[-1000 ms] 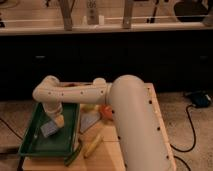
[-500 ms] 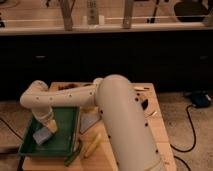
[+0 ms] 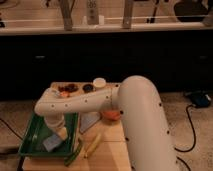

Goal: Wipe tray with sponge

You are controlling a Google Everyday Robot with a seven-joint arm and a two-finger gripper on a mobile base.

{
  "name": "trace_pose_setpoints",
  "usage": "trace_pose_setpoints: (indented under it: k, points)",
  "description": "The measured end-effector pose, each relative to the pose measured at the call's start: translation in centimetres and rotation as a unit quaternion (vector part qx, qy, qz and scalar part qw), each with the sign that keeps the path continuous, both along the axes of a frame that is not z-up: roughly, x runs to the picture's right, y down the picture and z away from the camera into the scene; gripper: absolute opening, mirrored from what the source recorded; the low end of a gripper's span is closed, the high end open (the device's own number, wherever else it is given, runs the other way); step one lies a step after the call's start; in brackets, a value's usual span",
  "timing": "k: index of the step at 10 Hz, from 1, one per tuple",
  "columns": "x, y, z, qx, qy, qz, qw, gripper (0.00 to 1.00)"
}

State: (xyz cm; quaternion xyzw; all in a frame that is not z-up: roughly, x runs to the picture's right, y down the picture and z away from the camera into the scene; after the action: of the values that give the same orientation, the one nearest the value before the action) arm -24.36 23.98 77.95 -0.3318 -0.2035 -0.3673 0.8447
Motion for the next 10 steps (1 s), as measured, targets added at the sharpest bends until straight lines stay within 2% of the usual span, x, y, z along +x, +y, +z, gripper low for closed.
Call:
trace_pose_setpoints:
  k: [2, 7, 10]
  points:
    - [1.4, -0.7, 0.3, 0.003, 0.011, 0.015, 0.9998, 0.03]
    - [1.1, -6.5, 3.9, 0.013, 0.034, 0.026, 0.999, 0.03]
    - [-2.4, -7.4, 4.2, 0.015, 0.027, 0.01, 0.9995, 0.03]
